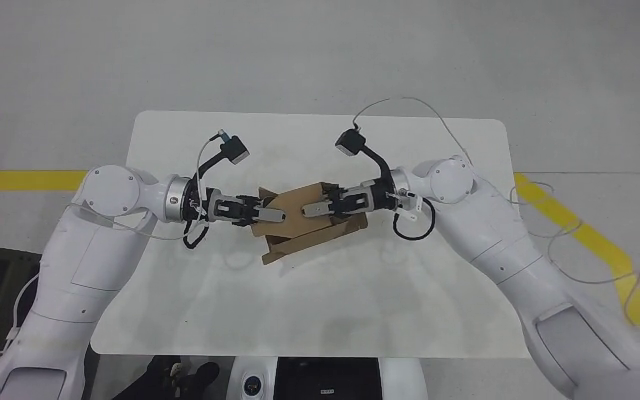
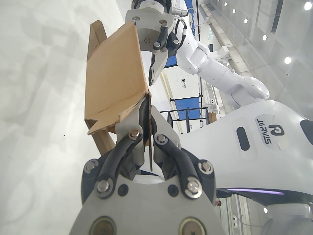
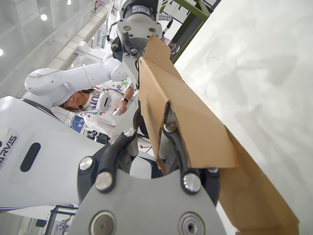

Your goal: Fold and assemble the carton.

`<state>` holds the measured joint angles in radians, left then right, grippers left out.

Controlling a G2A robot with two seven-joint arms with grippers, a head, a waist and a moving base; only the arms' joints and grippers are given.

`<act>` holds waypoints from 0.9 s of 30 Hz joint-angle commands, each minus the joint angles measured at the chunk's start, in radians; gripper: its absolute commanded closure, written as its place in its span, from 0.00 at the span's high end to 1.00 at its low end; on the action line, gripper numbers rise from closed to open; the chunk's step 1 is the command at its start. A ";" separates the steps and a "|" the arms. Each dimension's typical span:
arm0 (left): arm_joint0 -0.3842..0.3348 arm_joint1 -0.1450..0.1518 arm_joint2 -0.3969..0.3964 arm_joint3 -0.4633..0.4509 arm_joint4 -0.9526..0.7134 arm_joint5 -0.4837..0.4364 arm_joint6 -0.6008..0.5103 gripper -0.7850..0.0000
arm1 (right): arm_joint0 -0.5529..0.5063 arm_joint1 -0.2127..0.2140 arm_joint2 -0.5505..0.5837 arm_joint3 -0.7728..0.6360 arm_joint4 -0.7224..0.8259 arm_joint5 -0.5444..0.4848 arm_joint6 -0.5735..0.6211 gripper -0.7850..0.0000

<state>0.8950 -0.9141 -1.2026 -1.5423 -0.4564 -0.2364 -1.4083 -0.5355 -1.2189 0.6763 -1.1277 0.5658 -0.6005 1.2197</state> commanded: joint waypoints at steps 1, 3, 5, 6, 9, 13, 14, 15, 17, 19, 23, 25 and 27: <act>0.000 0.000 0.000 0.001 0.000 -0.001 0.001 0.00 | 0.003 -0.002 -0.007 0.003 0.007 -0.001 -0.001 0.15; 0.001 0.001 -0.001 0.001 0.000 -0.002 0.001 0.00 | 0.006 -0.004 -0.014 0.008 0.012 -0.001 -0.001 0.15; 0.001 0.001 -0.002 0.001 -0.003 -0.003 0.001 0.00 | 0.009 -0.006 -0.019 0.010 0.020 -0.001 -0.001 0.15; 0.002 0.002 -0.002 0.000 -0.004 -0.003 0.000 0.00 | 0.011 -0.006 -0.021 0.012 0.022 -0.001 -0.001 0.15; 0.001 0.002 -0.001 0.001 -0.005 -0.003 -0.003 0.00 | 0.015 -0.008 -0.028 0.013 0.028 -0.001 -0.001 0.09; 0.001 0.003 -0.001 0.002 -0.006 -0.003 -0.004 0.00 | 0.018 -0.008 -0.037 0.016 0.034 -0.001 -0.001 0.00; 0.001 0.003 -0.001 0.004 -0.005 -0.002 -0.003 0.00 | 0.019 -0.008 -0.039 0.017 0.035 0.000 0.000 0.00; 0.001 0.003 -0.001 0.005 -0.007 -0.001 -0.003 0.00 | 0.019 -0.008 -0.041 0.019 0.037 0.001 0.001 0.00; 0.000 0.004 -0.001 0.008 -0.008 -0.001 -0.003 0.29 | 0.021 -0.008 -0.045 0.021 0.041 0.001 0.002 0.00; -0.001 0.004 -0.001 0.010 -0.010 0.001 -0.002 0.92 | 0.023 -0.008 -0.047 0.026 0.043 0.001 0.001 0.00; -0.003 0.004 -0.004 0.016 -0.038 0.015 -0.013 1.00 | 0.024 -0.006 -0.038 0.049 0.044 -0.017 -0.017 0.00; -0.003 0.004 -0.007 0.019 -0.060 0.027 -0.016 1.00 | 0.023 -0.005 -0.033 0.058 0.040 -0.022 -0.022 0.00; -0.004 0.005 -0.010 0.019 -0.074 0.034 -0.019 1.00 | 0.021 -0.005 -0.029 0.063 0.038 -0.028 -0.028 0.00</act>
<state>0.8911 -0.9097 -1.2112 -1.5230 -0.5249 -0.2056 -1.4263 -0.5135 -1.2241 0.6454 -1.0664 0.6045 -0.6260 1.1942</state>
